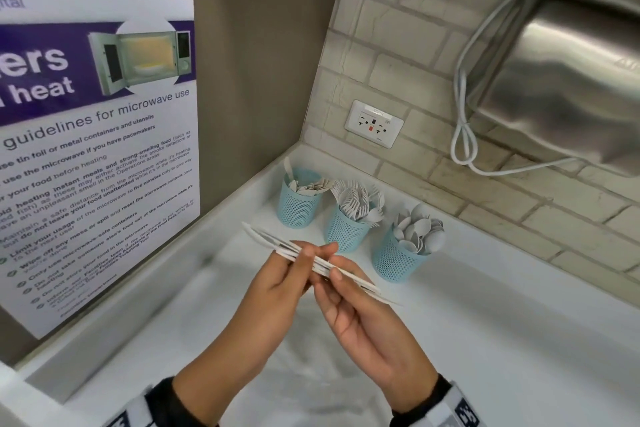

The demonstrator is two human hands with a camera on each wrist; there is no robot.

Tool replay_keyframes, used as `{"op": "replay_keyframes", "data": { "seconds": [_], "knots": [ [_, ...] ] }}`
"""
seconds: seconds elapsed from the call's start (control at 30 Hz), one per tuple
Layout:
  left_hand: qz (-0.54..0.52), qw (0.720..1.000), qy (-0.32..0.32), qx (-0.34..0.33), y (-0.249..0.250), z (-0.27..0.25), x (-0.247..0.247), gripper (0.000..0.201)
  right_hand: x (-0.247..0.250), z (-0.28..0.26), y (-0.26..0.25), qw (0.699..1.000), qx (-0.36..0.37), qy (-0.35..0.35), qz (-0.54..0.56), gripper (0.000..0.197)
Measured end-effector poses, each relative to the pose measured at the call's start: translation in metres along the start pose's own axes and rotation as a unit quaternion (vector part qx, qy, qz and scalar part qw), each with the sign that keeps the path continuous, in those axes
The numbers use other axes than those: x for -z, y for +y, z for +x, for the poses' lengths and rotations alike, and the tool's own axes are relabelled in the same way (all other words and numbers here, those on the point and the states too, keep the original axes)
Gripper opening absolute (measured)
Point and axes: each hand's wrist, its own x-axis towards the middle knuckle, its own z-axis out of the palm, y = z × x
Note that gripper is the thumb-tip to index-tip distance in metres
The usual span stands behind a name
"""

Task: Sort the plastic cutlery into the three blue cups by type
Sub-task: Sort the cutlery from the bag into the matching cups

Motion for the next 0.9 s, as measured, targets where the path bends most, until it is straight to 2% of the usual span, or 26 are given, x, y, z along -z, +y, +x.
{"op": "replay_keyframes", "data": {
  "seconds": [0.1,0.23,0.47,0.6,0.7,0.8,0.9],
  "knots": [
    [-0.062,0.997,0.03,0.018,0.005,0.008,0.003,0.02,0.004,-0.001,-0.002,0.999,-0.004,0.035,0.004,0.04],
    [-0.108,0.992,0.06,0.016,0.01,0.02,0.012,0.015,0.012,0.0,-0.004,0.995,-0.001,0.103,-0.007,0.027],
    [-0.055,0.997,0.029,0.037,-0.001,0.02,0.005,0.024,0.013,0.002,0.004,0.991,0.01,0.066,-0.114,0.032],
    [-0.076,0.996,0.042,0.034,0.0,0.025,0.012,0.026,0.019,0.001,0.001,0.971,0.004,0.093,-0.219,0.032],
    [-0.076,0.996,0.034,0.039,0.001,0.025,0.012,0.025,0.021,0.001,0.002,0.96,0.009,0.097,-0.261,0.024],
    [-0.074,0.996,0.009,0.053,-0.003,0.022,0.007,0.022,0.018,0.0,0.002,0.954,0.013,0.081,-0.289,0.024],
    [-0.083,0.995,0.019,0.056,-0.006,0.023,0.008,0.019,0.016,0.0,0.002,0.942,0.031,0.067,-0.327,0.028]
  ]
}}
